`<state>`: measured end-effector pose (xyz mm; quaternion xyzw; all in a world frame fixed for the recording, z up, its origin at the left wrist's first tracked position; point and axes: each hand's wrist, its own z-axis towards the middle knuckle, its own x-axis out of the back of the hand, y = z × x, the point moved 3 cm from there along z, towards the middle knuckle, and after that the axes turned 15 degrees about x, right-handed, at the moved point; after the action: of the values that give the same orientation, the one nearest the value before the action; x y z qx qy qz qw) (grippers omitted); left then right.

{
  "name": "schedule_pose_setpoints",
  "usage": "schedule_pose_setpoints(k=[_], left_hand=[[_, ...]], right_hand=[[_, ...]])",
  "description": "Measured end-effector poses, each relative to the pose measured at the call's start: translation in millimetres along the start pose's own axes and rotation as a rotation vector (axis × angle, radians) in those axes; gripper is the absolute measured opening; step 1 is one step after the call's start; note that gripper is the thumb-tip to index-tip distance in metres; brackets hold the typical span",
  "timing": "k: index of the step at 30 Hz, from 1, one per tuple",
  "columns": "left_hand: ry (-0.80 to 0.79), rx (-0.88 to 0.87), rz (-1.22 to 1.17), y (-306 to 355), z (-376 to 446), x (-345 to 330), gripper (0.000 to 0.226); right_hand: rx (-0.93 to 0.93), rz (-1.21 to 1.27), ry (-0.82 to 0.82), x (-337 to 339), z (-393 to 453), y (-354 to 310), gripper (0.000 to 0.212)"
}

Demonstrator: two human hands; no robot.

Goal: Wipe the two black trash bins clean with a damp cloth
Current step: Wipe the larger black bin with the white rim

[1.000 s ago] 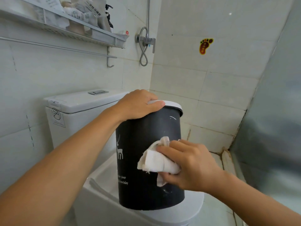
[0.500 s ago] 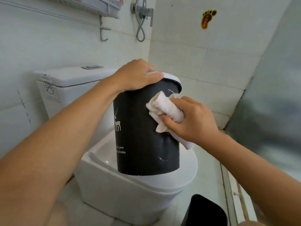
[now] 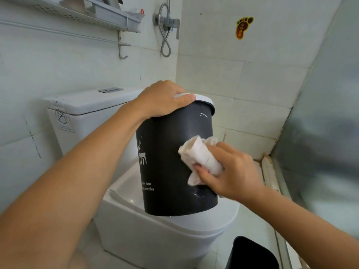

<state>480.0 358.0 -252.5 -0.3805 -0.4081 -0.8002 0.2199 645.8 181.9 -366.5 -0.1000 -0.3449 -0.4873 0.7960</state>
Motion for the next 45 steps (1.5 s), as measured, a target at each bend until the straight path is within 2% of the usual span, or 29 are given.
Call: schedule_pose_setpoints(k=[3, 4, 5, 8, 10, 13, 15, 16, 19, 21, 25, 26, 27, 31, 34, 36, 40, 43, 45], left_hand=[[-0.004, 0.033, -0.032, -4.9, -0.5, 2.1, 0.059], [-0.007, 0.033, -0.037, -4.9, -1.3, 3.1, 0.059], [-0.009, 0.027, -0.037, -3.9, -2.0, 3.9, 0.058], [-0.008, 0.002, -0.023, 1.6, -4.4, 4.2, 0.058], [0.010, 0.008, 0.005, 3.9, -4.9, 3.8, 0.059], [0.025, 0.036, 0.019, 0.8, -2.8, 2.0, 0.059], [0.014, 0.013, -0.003, 2.2, -3.6, 2.5, 0.058], [0.003, -0.005, -0.017, 3.9, -4.3, 2.0, 0.058], [-0.010, -0.021, -0.044, 8.4, -5.8, 1.5, 0.058], [0.005, -0.003, -0.033, 6.1, -4.5, 1.7, 0.058], [-0.007, 0.005, -0.059, -0.5, -4.3, 3.1, 0.058], [-0.018, -0.011, -0.069, 1.1, -5.4, 3.1, 0.058], [-0.031, -0.029, -0.076, 3.6, -6.6, 3.0, 0.058], [-0.059, -0.055, -0.104, 5.6, -7.8, 2.9, 0.057], [-0.043, -0.032, -0.110, -1.1, -6.3, 3.9, 0.058], [-0.015, -0.010, -0.102, -5.6, -4.7, 4.3, 0.059], [-0.002, 0.019, -0.125, -13.7, -2.2, 5.1, 0.058], [-0.022, 0.006, -0.122, -10.6, -2.6, 5.4, 0.058], [-0.048, -0.025, -0.115, -5.1, -4.9, 4.7, 0.057]], right_hand=[[0.278, 0.049, -0.189, -5.3, -28.3, -19.7, 0.046], [0.306, 0.036, -0.203, -4.4, -30.0, -18.6, 0.046], [0.276, 0.018, -0.188, -3.2, -25.4, -13.4, 0.045], [-0.032, -0.035, -0.001, 5.1, -1.1, 7.3, 0.038], [-0.067, -0.055, 0.034, 3.4, -3.3, 3.6, 0.035], [0.238, -0.019, -0.171, -4.1, -31.1, -23.5, 0.044], [0.326, -0.032, -0.235, -1.3, -36.3, -24.3, 0.046], [0.287, -0.048, -0.210, 0.7, -29.9, -19.0, 0.046], [-0.043, -0.096, -0.017, 6.1, -5.6, 2.0, 0.046], [-0.092, -0.119, 0.028, 2.8, -8.2, -1.0, 0.048], [0.323, -0.032, -0.198, -5.9, -36.9, -29.2, 0.054], [0.343, -0.025, -0.218, -4.8, -36.7, -26.5, 0.052], [0.300, -0.025, -0.196, -3.1, -30.9, -19.5, 0.051], [-0.064, -0.026, 0.044, 4.3, 9.4, 14.4, 0.043], [-0.173, 0.033, 0.107, 1.5, 18.8, 17.5, 0.042], [-0.061, 0.030, 0.045, -0.4, 9.7, 3.4, 0.041], [0.245, 0.100, -0.187, -6.4, -26.7, -25.1, 0.045], [0.292, 0.099, -0.222, -9.7, -35.3, -20.6, 0.048], [0.273, 0.055, -0.176, -8.2, -25.4, -11.4, 0.049]])
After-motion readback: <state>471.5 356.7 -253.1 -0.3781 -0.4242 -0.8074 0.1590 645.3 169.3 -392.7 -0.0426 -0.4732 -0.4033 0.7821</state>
